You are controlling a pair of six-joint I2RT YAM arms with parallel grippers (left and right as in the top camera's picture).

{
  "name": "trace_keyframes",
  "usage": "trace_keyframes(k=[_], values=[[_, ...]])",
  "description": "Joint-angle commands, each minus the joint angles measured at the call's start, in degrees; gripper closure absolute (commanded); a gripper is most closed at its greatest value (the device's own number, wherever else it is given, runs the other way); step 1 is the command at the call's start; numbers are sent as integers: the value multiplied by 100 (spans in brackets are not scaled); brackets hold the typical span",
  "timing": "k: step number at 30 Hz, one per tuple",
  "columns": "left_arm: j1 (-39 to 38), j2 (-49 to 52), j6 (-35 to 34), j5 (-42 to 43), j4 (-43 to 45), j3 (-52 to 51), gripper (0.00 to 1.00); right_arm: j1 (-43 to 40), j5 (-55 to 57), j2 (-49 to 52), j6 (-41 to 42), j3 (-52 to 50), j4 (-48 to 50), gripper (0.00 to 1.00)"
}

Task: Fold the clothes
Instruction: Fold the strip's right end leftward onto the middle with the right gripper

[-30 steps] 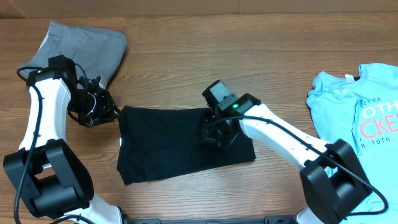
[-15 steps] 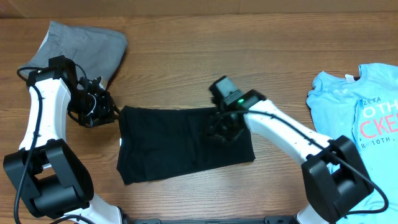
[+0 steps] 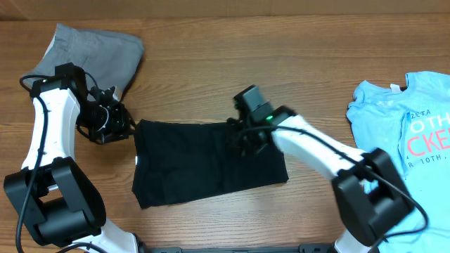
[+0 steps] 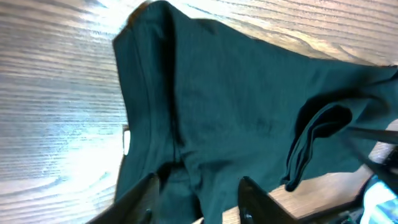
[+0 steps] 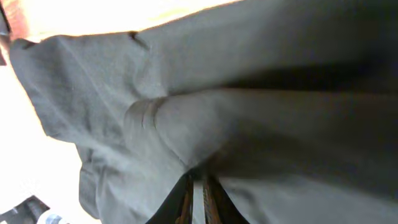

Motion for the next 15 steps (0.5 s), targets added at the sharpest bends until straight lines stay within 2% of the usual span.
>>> trace_keyframes(k=[1, 4, 6, 9, 12, 15], values=[[-2, 28, 109, 70, -20, 109, 53, 236, 26, 437, 527, -111, 595, 90], [28, 28, 107, 46, -24, 109, 53, 247, 31, 503, 273, -107, 1143, 91], [35, 28, 107, -46, -52, 107, 51, 164, 20, 459, -57, -17, 1156, 92], [39, 28, 107, -415, -87, 107, 48, -59, -382, 254, -592, 208, 739, 92], [39, 31, 107, -575, -85, 31, 43, -343, -1060, -275, -1478, 450, -44, 88], [46, 31, 72, -599, 118, -245, 33, -431, -1110, -680, -1554, 476, -804, 81]])
